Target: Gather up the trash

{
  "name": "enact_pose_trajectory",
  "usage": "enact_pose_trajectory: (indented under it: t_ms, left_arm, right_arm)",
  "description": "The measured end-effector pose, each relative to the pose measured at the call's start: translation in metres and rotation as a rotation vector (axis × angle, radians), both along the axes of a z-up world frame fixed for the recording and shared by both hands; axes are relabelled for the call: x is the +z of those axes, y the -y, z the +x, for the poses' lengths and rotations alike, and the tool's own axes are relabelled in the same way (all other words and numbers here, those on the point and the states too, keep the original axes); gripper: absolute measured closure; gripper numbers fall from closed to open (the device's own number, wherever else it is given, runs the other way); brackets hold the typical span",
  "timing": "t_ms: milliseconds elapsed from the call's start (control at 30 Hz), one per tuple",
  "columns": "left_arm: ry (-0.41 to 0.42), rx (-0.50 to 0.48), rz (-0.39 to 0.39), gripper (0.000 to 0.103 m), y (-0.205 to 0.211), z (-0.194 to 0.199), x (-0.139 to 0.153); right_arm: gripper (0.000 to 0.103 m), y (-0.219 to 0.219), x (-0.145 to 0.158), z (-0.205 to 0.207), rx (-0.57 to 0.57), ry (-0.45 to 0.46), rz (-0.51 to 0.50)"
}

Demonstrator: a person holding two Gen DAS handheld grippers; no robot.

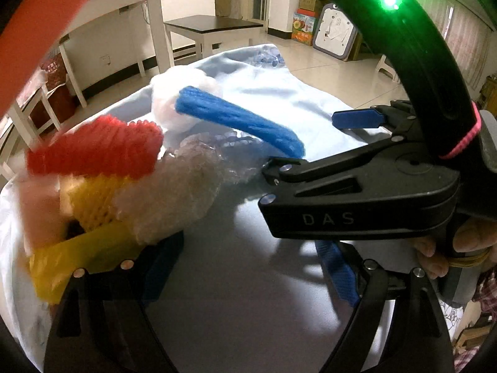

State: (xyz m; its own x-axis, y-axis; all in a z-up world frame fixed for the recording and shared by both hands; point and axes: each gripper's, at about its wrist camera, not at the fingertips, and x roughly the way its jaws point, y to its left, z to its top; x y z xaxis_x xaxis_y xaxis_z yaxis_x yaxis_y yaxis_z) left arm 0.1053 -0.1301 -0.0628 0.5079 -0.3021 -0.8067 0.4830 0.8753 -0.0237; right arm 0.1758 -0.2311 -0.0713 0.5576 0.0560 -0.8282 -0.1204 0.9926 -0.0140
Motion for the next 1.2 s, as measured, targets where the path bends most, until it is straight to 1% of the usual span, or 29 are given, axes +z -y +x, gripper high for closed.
enact_pose_trajectory:
  t_ms: [1200]
  left_arm:
    - [0.000, 0.000, 0.000, 0.016, -0.0013, 0.0014, 0.0004]
  right_arm:
    - [0.008, -0.0058, -0.0029, 0.0019, -0.009, -0.002, -0.003]
